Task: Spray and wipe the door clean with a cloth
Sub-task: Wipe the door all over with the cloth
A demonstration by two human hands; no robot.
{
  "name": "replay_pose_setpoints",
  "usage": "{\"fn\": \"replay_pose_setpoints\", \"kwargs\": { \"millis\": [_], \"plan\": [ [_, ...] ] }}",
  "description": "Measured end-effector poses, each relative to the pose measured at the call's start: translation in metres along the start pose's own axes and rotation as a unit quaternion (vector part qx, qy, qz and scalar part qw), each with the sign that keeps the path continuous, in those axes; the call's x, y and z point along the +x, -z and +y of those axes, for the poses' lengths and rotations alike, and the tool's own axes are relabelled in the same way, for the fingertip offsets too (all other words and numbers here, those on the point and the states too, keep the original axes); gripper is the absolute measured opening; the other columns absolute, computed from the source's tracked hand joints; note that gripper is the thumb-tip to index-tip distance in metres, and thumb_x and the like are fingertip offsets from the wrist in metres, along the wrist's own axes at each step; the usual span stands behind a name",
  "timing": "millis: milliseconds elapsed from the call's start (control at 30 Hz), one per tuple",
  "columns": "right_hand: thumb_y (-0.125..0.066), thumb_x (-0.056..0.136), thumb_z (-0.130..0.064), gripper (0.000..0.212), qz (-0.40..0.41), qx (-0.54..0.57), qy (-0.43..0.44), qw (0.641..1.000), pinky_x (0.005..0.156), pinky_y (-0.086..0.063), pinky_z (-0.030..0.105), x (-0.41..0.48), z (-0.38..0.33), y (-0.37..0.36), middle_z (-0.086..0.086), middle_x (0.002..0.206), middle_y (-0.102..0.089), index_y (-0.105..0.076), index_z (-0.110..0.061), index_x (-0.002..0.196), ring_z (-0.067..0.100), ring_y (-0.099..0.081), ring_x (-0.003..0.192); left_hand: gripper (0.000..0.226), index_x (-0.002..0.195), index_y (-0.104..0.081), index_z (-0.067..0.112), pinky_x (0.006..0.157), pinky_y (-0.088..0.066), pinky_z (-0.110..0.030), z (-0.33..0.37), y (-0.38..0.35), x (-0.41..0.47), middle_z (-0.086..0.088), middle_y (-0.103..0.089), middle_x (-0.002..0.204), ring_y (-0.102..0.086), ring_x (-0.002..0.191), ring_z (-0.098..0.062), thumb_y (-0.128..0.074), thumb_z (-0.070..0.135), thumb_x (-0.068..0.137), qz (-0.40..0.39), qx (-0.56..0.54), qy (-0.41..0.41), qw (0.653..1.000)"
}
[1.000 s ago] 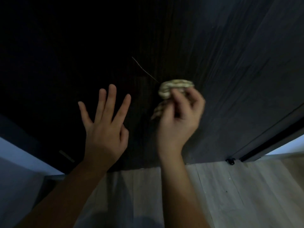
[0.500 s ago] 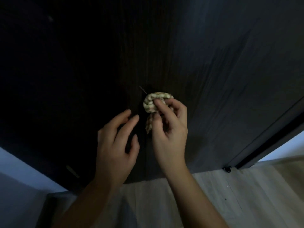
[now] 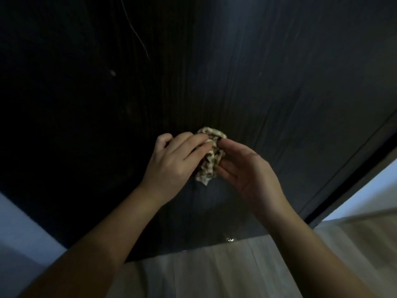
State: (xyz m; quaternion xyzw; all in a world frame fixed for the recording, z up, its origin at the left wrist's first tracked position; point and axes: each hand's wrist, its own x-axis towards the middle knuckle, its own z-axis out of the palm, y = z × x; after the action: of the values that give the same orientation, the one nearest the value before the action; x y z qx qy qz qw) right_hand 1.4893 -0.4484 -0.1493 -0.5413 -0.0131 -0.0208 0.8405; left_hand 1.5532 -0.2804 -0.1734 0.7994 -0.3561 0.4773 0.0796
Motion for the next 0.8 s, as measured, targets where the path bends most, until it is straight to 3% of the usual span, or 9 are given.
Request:
{"fn": "replay_pose_setpoints", "kwargs": {
  "millis": [200, 267, 333, 367, 433, 500, 600, 700, 800],
  "plan": [
    [-0.037, 0.101, -0.015, 0.032, -0.061, 0.036, 0.025, 0.997, 0.089, -0.052, 0.034, 0.001, -0.002, 0.016, 0.012, 0.122, -0.065, -0.060, -0.004, 0.120, 0.029, -0.062, 0.114, 0.043, 0.122, -0.062, 0.011, 0.089, -0.035, -0.040, 0.039, -0.005, -0.010, -0.008, -0.058, 0.131, -0.050, 0.119, -0.022, -0.061, 0.034, 0.086, -0.017, 0.020, 0.105, 0.994],
    [-0.038, 0.101, -0.018, 0.030, -0.078, -0.025, 0.040, 0.996, 0.094, -0.050, 0.037, -0.001, -0.009, 0.025, 0.006, 0.120, -0.066, -0.063, -0.011, 0.117, 0.023, -0.062, 0.114, 0.043, 0.121, -0.060, 0.009, 0.091, -0.034, -0.040, 0.048, -0.009, -0.005, -0.010, -0.057, 0.127, -0.048, 0.117, -0.024, -0.067, 0.023, 0.080, -0.022, 0.025, 0.147, 0.989],
    [-0.044, 0.098, -0.018, 0.027, -0.060, -0.164, 0.095, 0.980, 0.103, -0.046, 0.039, -0.006, -0.019, 0.038, -0.001, 0.123, -0.064, -0.064, -0.018, 0.116, 0.012, -0.059, 0.117, 0.041, 0.113, -0.063, 0.008, 0.091, -0.033, -0.037, 0.055, -0.008, 0.005, -0.011, -0.059, 0.118, -0.047, 0.112, -0.024, -0.070, 0.012, 0.073, 0.000, 0.017, 0.186, 0.982],
    [-0.047, 0.094, -0.019, 0.030, -0.028, -0.264, 0.163, 0.950, 0.108, -0.042, 0.038, -0.008, -0.024, 0.046, -0.003, 0.131, -0.059, -0.063, -0.021, 0.119, 0.007, -0.053, 0.123, 0.038, 0.109, -0.065, 0.007, 0.090, -0.034, -0.036, 0.056, -0.007, 0.010, -0.011, -0.061, 0.113, -0.047, 0.109, -0.024, -0.070, 0.009, 0.071, 0.021, 0.018, 0.209, 0.977],
    [-0.049, 0.090, -0.021, 0.047, 0.014, -0.476, 0.282, 0.833, 0.119, -0.023, 0.034, -0.008, -0.033, 0.064, -0.005, 0.154, -0.031, -0.049, -0.021, 0.137, 0.008, -0.028, 0.142, 0.031, 0.105, -0.065, 0.005, 0.089, -0.040, -0.038, 0.055, -0.002, 0.016, -0.012, -0.062, 0.107, -0.050, 0.105, -0.024, -0.066, 0.008, 0.074, 0.075, 0.022, 0.282, 0.956],
    [-0.049, 0.093, -0.022, 0.064, -0.001, -0.628, 0.289, 0.723, 0.121, -0.007, 0.041, -0.003, -0.035, 0.077, -0.004, 0.159, -0.001, -0.023, -0.019, 0.151, 0.015, 0.002, 0.148, 0.032, 0.110, -0.061, 0.005, 0.086, -0.048, -0.041, 0.062, -0.002, 0.022, -0.014, -0.060, 0.105, -0.054, 0.100, -0.027, -0.058, 0.012, 0.079, 0.112, 0.014, 0.369, 0.922],
    [-0.055, 0.089, -0.024, 0.072, -0.011, -0.742, 0.284, 0.608, 0.117, -0.015, 0.054, 0.007, -0.029, 0.090, 0.008, 0.158, 0.005, -0.020, -0.013, 0.152, 0.026, 0.007, 0.145, 0.032, 0.107, -0.064, 0.006, 0.076, -0.054, -0.041, 0.103, -0.024, 0.029, -0.014, -0.058, 0.099, -0.060, 0.088, -0.030, -0.051, 0.017, 0.080, 0.053, 0.017, 0.390, 0.919],
    [-0.055, 0.088, -0.025, 0.072, -0.022, -0.750, 0.273, 0.602, 0.114, -0.019, 0.056, 0.011, -0.031, 0.094, 0.011, 0.158, 0.000, -0.023, -0.012, 0.151, 0.028, 0.004, 0.144, 0.027, 0.102, -0.067, 0.005, 0.072, -0.054, -0.041, 0.119, -0.029, 0.030, -0.012, -0.059, 0.097, -0.061, 0.085, -0.028, -0.057, 0.012, 0.078, 0.002, 0.005, 0.369, 0.929],
    [-0.057, 0.087, -0.027, 0.075, -0.032, -0.756, 0.267, 0.597, 0.114, -0.015, 0.060, 0.011, -0.032, 0.096, 0.010, 0.159, -0.001, -0.021, -0.014, 0.151, 0.027, 0.004, 0.145, 0.025, 0.102, -0.066, 0.005, 0.079, -0.047, -0.031, 0.095, -0.015, 0.033, -0.012, -0.056, 0.100, -0.058, 0.089, -0.026, -0.063, 0.002, 0.077, 0.067, 0.045, 0.432, 0.898]
  ]
}}
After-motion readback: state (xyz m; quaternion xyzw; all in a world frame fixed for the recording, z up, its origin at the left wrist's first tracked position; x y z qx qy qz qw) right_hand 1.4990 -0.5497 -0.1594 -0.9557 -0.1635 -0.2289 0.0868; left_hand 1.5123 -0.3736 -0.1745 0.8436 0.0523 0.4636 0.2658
